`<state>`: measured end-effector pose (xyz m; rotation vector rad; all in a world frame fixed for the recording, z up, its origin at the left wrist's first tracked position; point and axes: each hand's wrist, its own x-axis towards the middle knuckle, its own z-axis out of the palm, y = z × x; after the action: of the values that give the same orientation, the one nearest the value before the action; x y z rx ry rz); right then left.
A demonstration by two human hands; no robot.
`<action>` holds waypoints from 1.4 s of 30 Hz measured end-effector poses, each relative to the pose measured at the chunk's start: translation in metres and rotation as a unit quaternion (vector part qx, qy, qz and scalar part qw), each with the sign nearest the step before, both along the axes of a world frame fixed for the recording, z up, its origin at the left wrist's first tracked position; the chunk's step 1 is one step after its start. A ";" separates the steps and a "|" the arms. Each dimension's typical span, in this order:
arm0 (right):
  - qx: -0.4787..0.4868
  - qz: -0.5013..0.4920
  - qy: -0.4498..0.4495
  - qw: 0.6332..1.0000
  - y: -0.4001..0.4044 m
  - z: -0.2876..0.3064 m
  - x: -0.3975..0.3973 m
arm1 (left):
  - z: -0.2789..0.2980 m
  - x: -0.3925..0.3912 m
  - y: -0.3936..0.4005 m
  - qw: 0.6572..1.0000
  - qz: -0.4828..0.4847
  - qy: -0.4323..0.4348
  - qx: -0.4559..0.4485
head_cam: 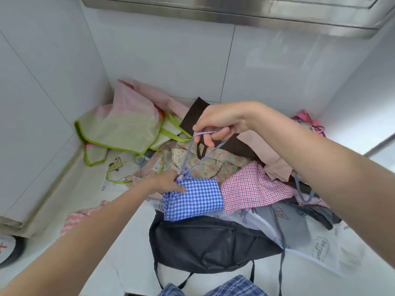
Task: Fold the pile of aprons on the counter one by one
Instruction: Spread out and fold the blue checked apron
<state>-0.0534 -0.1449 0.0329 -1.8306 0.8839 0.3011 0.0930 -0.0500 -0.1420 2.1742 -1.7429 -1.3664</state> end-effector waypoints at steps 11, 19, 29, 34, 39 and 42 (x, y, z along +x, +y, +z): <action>0.069 -0.034 0.085 0.993 -0.008 -0.043 -0.037 | 0.079 0.057 -0.019 0.903 0.274 0.301 -0.140; -0.119 -0.476 -0.235 0.839 -0.015 -0.090 -0.018 | 0.104 0.032 -0.014 0.820 0.303 0.462 -0.151; 0.206 -0.314 -0.357 0.855 -0.027 -0.031 -0.023 | 0.116 0.041 -0.013 0.869 0.181 0.449 -0.105; 0.204 -0.182 -0.235 0.933 -0.034 -0.013 -0.027 | 0.143 0.040 -0.011 0.934 0.012 0.349 -0.074; 0.142 -0.163 -0.141 0.966 -0.028 -0.016 -0.012 | 0.161 0.015 -0.025 0.975 -0.191 0.085 -0.071; 0.138 -0.211 -0.180 0.951 -0.022 -0.030 -0.010 | 0.164 0.001 -0.028 0.965 -0.232 0.076 -0.101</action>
<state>-0.0635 -0.1665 0.0032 -1.3391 0.8973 -0.1711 0.0942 -0.0785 0.0221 1.5732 -2.3026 -1.3125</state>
